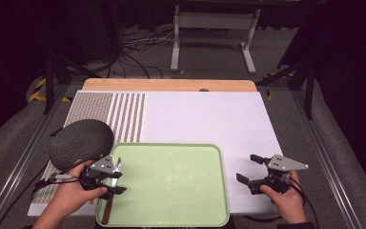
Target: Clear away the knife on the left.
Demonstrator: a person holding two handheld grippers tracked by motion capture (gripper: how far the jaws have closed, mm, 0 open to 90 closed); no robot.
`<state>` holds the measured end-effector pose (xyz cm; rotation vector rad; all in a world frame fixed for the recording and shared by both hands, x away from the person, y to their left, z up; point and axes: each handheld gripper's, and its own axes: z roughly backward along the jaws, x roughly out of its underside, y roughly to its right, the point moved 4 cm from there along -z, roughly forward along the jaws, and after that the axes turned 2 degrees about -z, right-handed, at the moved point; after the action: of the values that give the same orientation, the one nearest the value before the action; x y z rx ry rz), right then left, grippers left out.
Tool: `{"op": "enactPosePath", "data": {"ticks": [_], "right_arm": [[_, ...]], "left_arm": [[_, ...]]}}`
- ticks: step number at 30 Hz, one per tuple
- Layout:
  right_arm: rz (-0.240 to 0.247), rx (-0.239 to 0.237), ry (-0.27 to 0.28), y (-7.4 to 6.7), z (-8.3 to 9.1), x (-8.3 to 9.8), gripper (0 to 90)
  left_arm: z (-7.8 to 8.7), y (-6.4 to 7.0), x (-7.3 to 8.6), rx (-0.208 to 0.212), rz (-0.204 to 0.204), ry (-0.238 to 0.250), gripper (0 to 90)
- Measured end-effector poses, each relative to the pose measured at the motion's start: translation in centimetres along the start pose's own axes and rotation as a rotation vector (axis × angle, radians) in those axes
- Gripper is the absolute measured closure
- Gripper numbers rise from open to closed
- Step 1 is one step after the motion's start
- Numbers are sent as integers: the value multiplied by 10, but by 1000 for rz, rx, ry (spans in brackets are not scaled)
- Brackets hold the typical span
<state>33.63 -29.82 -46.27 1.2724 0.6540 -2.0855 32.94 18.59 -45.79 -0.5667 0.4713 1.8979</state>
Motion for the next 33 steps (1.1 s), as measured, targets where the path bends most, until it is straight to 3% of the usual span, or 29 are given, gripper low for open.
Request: {"op": "enactPosePath", "data": {"ticks": [3,7,9,12,16,19,33], "right_arm": [[0,0,1,0,0,0,59],[2,0,4,0,-1,-2,59],[4,-1,3,-1,-1,-1,59],[4,-2,5,-1,0,-1,59],[5,1,14,-1,1,-1,59],[7,2,18,-1,1,-2,58],[18,-7,66,-2,3,-5,51]], "left_arm": [[4,-3,-2,-46,-2,54,248],[13,-6,-2,-94,6,136,153],[17,-7,-2,-106,11,154,125],[21,-8,-2,-123,13,178,108],[31,-9,-2,-153,17,246,102],[36,-10,2,-160,23,259,109],[54,-15,39,-200,68,469,94]]}}
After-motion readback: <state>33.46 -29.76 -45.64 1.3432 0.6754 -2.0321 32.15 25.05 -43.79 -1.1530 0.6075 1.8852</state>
